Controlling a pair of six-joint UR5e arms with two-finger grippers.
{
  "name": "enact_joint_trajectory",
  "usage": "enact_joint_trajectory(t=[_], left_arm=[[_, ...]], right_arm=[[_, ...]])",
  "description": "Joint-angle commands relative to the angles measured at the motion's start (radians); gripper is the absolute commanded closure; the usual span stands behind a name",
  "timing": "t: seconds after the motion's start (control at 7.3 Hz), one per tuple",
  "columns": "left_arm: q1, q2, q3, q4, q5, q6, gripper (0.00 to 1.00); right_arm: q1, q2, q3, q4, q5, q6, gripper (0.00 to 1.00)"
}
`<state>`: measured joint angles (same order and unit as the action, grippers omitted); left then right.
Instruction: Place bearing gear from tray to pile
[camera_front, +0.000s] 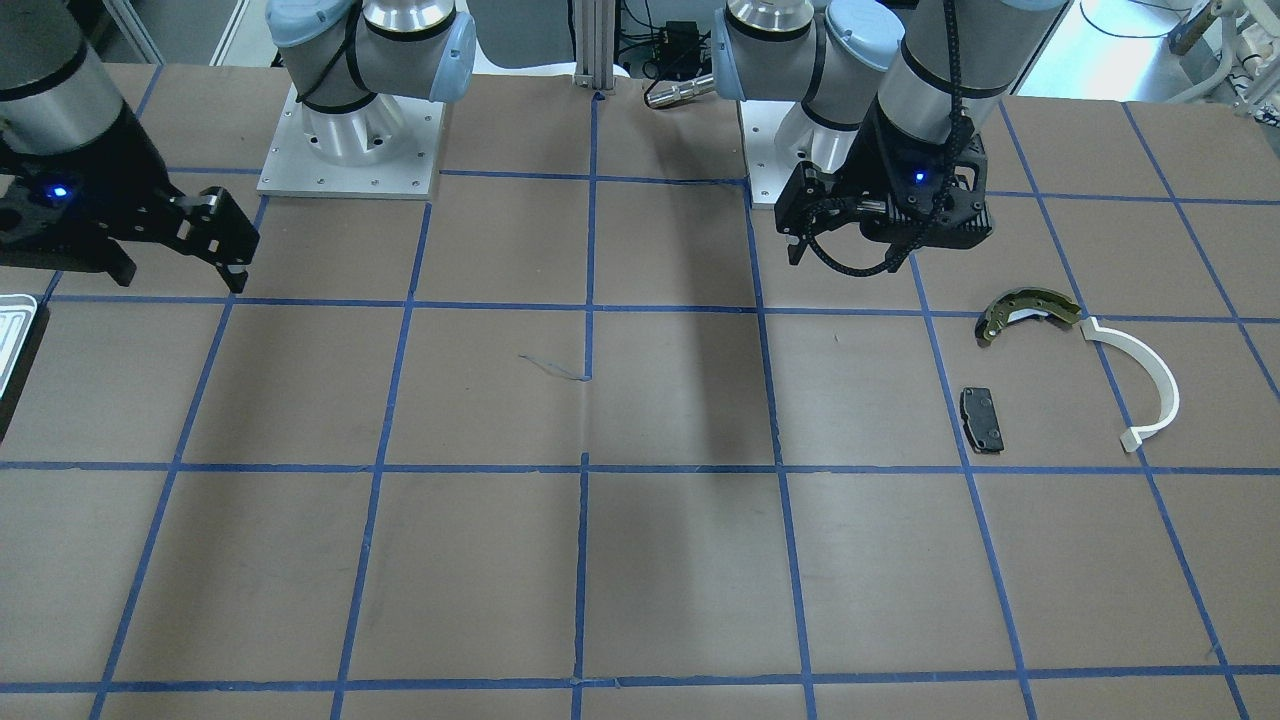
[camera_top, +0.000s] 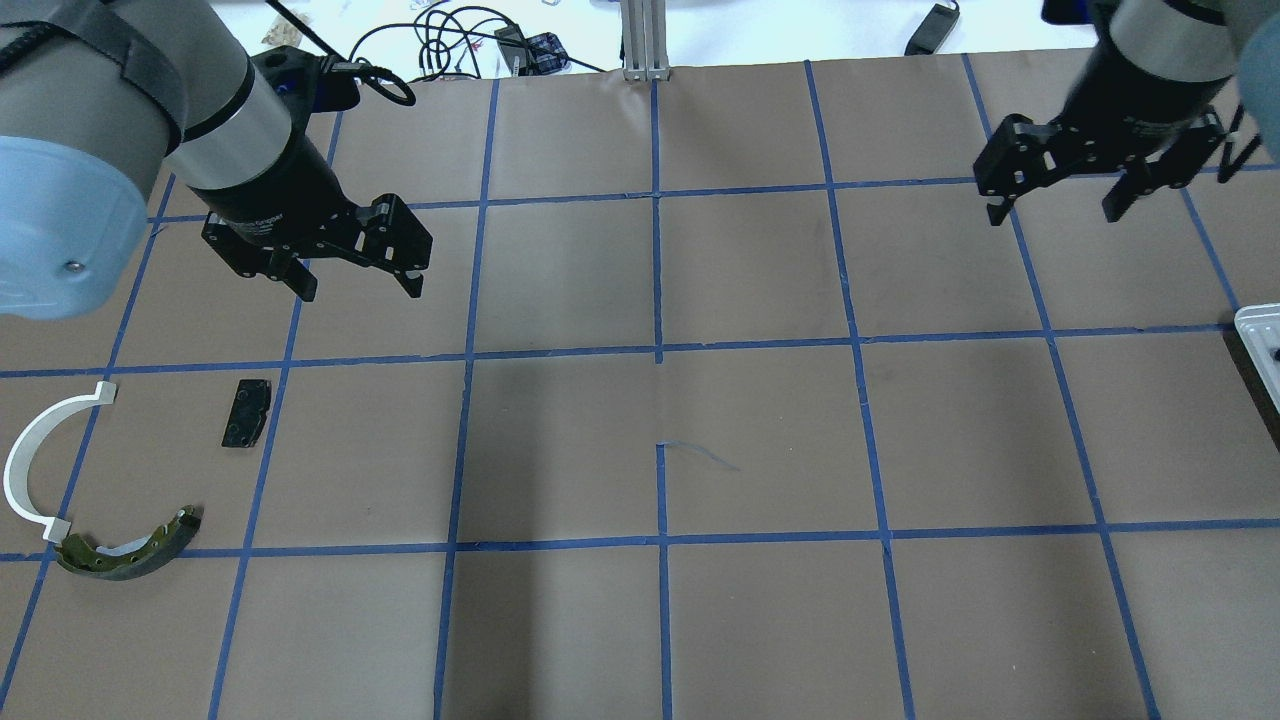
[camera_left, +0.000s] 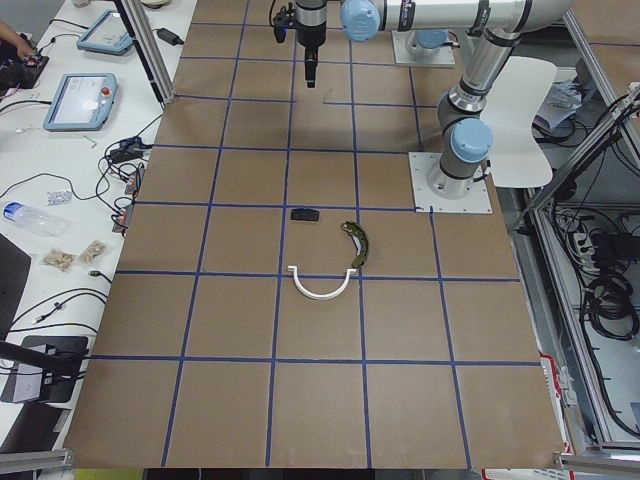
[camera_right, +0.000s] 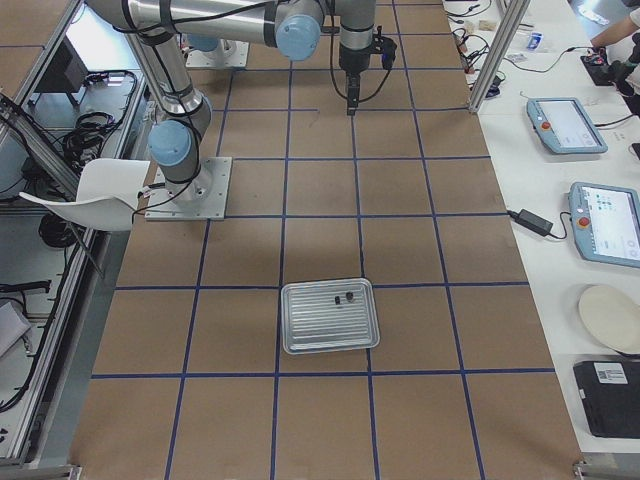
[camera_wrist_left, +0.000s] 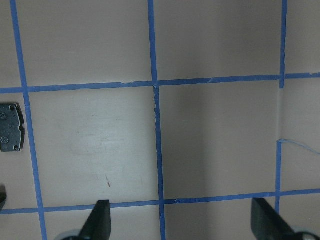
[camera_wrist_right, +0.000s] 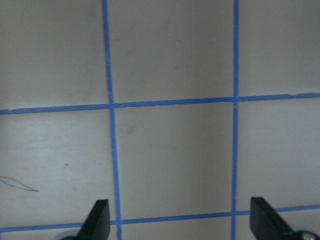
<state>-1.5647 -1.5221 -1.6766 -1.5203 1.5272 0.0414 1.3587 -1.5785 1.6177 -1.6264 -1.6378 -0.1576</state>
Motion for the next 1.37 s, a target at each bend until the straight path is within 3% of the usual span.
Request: enact_joint_trajectory(t=[0.0,0.14,0.41,0.68,0.96,1.23], left_arm=[[0.000,0.002,0.000,0.000,0.002,0.000,0.00],[0.000,0.002,0.000,0.000,0.001,0.000,0.00],[0.000,0.000,0.000,0.000,0.001,0.000,0.00],[0.000,0.000,-0.002,-0.003,0.004,0.000,0.00],[0.000,-0.001,-0.002,-0.001,0.002,0.000,0.00],[0.002,0.000,-0.002,-0.003,0.002,0.000,0.00]], right_arm=[[-0.227,0.033,0.016,-0.003,-0.105,-0.103,0.00],[-0.330,0.067,0.031,-0.042,-0.056,-0.225,0.15],[-0.508,0.153,0.080,-0.186,0.016,-0.426,0.03],[-0.665,0.350,0.071,-0.368,0.019,-0.702,0.00],[-0.700,0.440,0.077,-0.481,0.059,-0.775,0.00],[-0.705,0.479,0.079,-0.503,0.049,-0.832,0.00]])
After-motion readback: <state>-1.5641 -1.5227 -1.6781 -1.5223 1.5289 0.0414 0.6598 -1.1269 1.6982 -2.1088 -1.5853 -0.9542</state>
